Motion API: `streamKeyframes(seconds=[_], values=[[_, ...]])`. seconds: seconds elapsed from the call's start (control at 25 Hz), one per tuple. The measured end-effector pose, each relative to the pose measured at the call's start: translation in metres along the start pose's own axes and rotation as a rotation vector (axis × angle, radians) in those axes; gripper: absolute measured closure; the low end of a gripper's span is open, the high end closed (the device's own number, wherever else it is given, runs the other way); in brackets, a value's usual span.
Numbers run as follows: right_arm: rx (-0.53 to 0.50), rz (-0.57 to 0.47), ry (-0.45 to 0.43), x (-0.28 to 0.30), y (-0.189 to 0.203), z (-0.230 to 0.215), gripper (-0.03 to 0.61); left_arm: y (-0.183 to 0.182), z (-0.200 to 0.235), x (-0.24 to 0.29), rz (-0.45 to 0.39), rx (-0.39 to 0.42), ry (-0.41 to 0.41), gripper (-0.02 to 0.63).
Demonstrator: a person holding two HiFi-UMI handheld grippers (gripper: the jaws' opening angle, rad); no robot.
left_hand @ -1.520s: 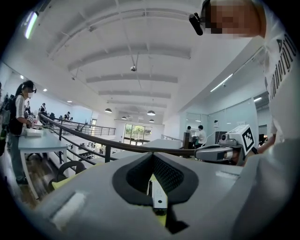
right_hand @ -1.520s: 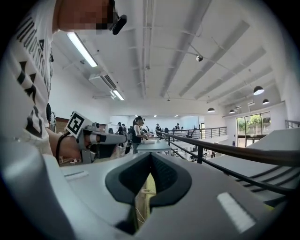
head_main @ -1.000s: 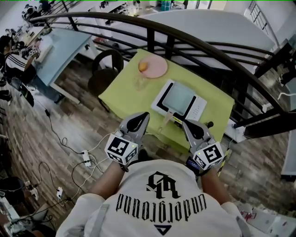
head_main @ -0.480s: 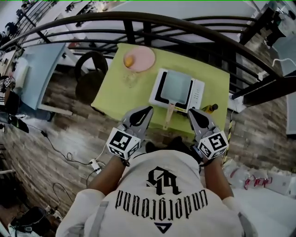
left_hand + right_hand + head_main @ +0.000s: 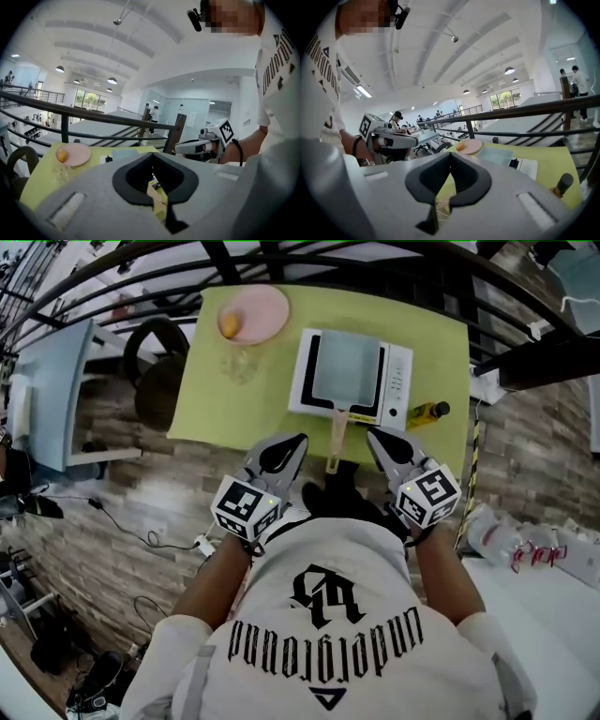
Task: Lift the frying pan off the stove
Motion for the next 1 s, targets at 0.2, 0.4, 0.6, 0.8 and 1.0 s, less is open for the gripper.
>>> streamKeyframes(seconds=[0.2, 0.4, 0.6, 0.8, 1.0], values=[[0.115, 0.041, -0.032, 0.017, 0.029, -0.015, 0.575, 0.039, 0.002, 0.025, 0.091, -0.069, 0.048, 0.607], [0.251, 0.093, -0.069, 0.034, 0.061, -0.023, 0.562, 0.073, 0.002, 0.044, 0.178, -0.118, 0.093, 0.566], [0.357, 0.144, -0.099, 0.052, 0.084, -0.031, 0.469, 0.107, 0.003, 0.059, 0.268, -0.176, 0.132, 0.501], [0.483, 0.181, -0.124, 0.069, 0.107, -0.046, 0.407, 0.14, 0.0, 0.074, 0.364, -0.276, 0.201, 0.371], [0.606, 0.213, -0.166, 0.085, 0.129, -0.056, 0.348, 0.162, 0.001, 0.088, 0.398, -0.397, 0.258, 0.304]])
Point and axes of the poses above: the fingertips, and each gripper's own axes: x forward along the fingers, z to its left, y out of its underside, the point moved 4 cm from there along -x, backward along the fingers, and after that the axes turned 1 degree about -y, right-handed, at the moved point
